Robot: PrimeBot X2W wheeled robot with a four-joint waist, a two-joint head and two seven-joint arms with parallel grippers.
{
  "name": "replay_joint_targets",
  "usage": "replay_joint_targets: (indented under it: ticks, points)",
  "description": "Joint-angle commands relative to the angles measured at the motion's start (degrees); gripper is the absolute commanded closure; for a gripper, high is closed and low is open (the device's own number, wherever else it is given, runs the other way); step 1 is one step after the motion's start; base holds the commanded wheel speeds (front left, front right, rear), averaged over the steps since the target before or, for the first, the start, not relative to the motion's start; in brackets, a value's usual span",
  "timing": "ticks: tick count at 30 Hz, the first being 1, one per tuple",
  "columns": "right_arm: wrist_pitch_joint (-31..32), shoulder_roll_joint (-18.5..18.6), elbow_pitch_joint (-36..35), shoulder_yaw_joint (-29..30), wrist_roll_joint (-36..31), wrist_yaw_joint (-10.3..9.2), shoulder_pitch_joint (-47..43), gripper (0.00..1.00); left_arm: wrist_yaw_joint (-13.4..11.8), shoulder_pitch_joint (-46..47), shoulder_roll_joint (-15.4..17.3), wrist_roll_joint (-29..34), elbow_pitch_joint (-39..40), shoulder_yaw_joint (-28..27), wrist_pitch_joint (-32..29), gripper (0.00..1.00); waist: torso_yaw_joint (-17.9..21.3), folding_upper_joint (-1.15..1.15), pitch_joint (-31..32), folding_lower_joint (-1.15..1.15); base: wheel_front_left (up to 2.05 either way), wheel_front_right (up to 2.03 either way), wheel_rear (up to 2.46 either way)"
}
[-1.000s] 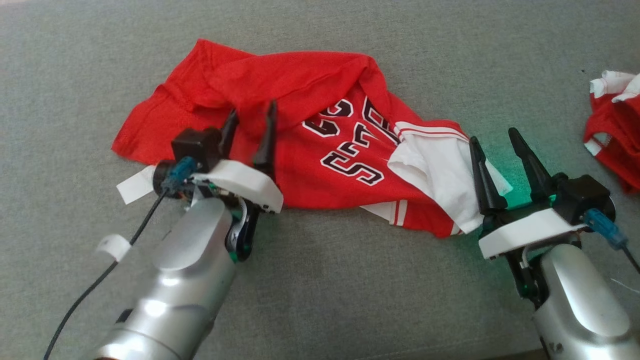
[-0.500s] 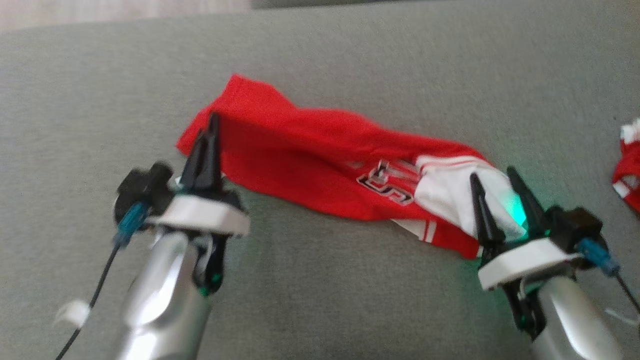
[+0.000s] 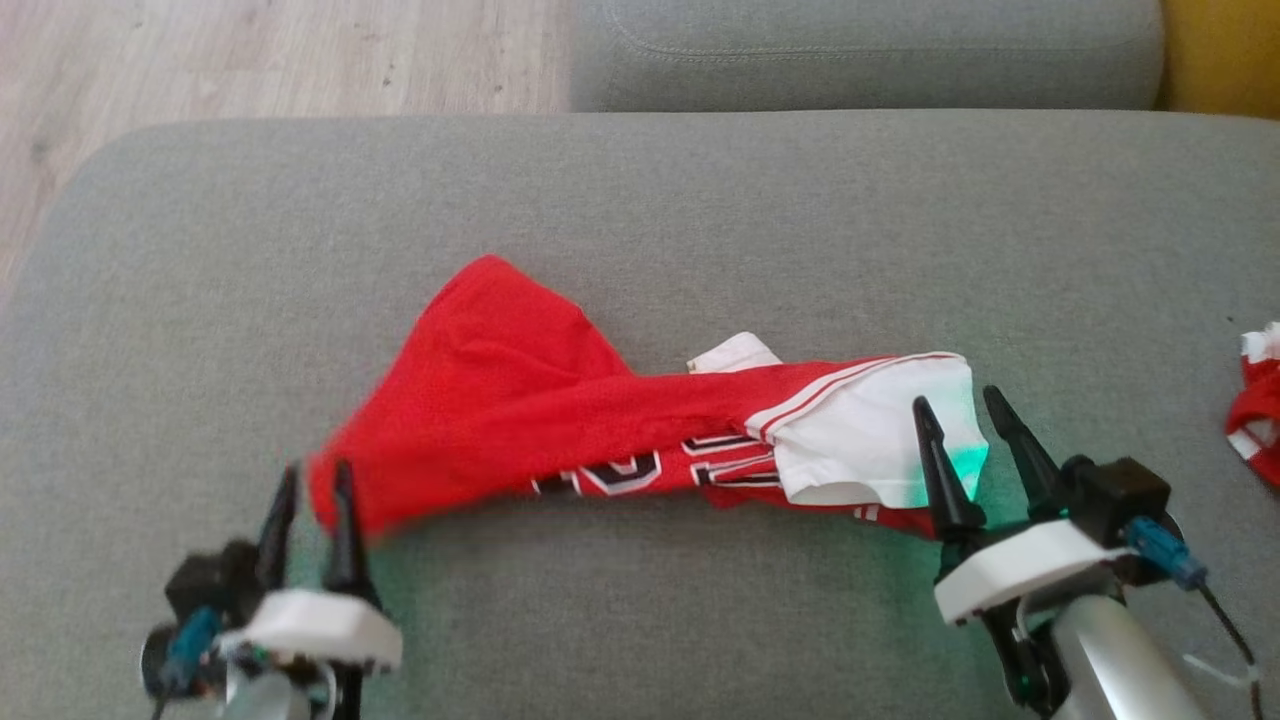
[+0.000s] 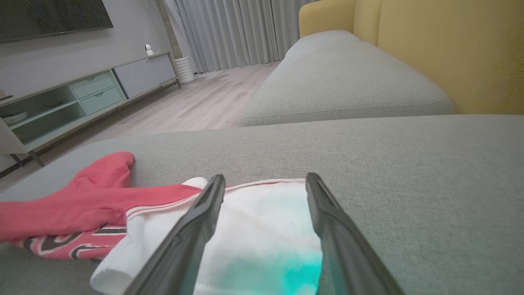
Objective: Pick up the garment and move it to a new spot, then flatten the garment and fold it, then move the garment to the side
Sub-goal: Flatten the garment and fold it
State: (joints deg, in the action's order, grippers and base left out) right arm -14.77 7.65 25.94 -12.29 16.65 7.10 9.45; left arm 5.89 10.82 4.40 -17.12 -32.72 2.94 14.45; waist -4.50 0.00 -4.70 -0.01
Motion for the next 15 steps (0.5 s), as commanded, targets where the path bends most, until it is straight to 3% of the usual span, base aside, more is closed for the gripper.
replay_joint_targets:
  ticks: [1,8,15]
  points:
    - [-0.23,-0.38,-1.43,-0.51,0.06,0.39,-0.72,0.0,0.01,-0.37,0.2,1.51,1.67,-3.16,0.55,0.0,0.42,0.0,0.5,0.01,0.0,0.0,0.0]
    - [-0.23,-2.01,-2.94,3.67,-2.3,0.39,-1.84,0.0,-1.17,-4.37,-0.89,7.31,6.91,-5.31,0.55,0.0,1.3,0.0,2.01,0.01,0.0,0.0,0.0]
    - [-0.23,-3.98,-3.89,6.06,-4.79,0.39,-3.4,0.0,-1.69,-7.14,-1.4,9.04,9.14,-4.57,0.55,0.0,1.93,0.0,3.88,0.01,0.0,0.0,0.0]
